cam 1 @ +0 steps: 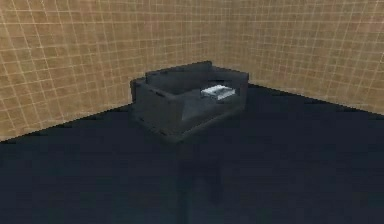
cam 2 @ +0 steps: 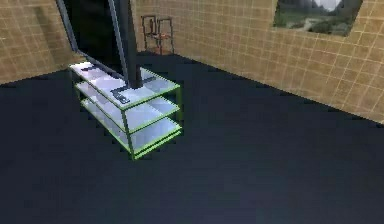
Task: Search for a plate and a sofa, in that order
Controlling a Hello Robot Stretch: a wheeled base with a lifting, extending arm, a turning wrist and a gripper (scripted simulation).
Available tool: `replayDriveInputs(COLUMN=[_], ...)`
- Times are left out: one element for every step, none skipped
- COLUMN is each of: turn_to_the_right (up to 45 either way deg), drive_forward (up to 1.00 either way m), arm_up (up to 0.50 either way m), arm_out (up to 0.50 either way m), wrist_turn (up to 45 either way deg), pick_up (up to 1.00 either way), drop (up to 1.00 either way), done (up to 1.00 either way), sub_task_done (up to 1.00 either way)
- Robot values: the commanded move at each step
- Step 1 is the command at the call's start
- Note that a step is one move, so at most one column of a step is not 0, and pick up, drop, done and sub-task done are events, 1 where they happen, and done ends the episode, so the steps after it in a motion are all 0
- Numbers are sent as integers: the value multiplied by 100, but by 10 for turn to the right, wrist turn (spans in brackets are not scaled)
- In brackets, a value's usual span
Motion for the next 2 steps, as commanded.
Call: replayDriveInputs(turn_to_the_right=[0,30], drive_forward=[100,0], arm_up=[0,0], arm_out=[0,0], wrist_turn=[0,0], pick_up=[0,0], drop=[0,0], done=[0,0], sub_task_done=[0,0])
